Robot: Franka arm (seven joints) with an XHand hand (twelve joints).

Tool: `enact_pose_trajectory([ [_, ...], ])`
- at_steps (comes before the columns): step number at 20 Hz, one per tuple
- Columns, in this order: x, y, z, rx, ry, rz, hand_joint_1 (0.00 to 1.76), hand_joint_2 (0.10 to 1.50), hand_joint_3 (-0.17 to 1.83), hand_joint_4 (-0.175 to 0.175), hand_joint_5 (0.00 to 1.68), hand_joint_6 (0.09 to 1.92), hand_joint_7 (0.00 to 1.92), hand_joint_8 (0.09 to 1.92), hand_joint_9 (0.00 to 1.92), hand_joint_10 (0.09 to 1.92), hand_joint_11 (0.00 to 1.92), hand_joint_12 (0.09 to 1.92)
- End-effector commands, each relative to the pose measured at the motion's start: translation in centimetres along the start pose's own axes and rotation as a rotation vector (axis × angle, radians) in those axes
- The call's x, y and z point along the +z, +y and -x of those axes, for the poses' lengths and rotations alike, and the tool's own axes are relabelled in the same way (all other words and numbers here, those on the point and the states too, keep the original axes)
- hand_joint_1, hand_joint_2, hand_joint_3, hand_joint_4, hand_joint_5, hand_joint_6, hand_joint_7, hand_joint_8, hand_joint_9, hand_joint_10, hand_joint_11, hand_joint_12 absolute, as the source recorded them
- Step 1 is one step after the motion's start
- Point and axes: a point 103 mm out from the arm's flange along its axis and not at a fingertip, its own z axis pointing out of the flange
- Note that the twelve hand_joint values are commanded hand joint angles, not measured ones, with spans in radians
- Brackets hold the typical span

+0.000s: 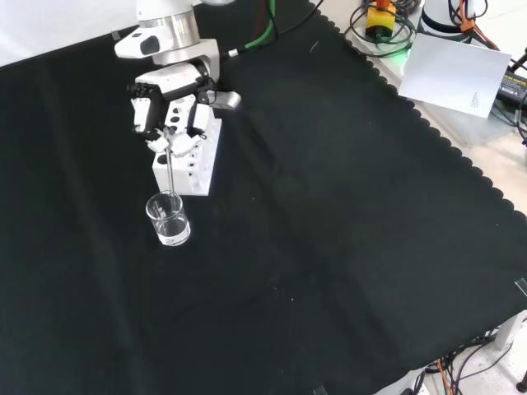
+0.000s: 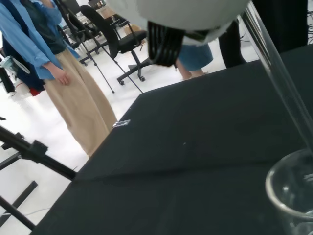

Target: Stir in the beaker to the left of the white test tube rack with the glass rod.

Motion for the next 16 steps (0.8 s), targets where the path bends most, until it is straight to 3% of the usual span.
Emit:
enact_pose_trajectory([
  [1,-0.1,0.0,-2.3,-0.029,-0.013,0.001,1.30,0.67,0.84,-0.175,1.03,0.94,1.13,1.27,1.56,0.93,1.62,0.79],
  [16,-0.8,-0.3,-3.3,-0.061,-0.031,0.007,1.30,0.67,0.84,-0.175,1.03,0.93,1.13,1.26,1.56,0.93,1.62,0.79],
])
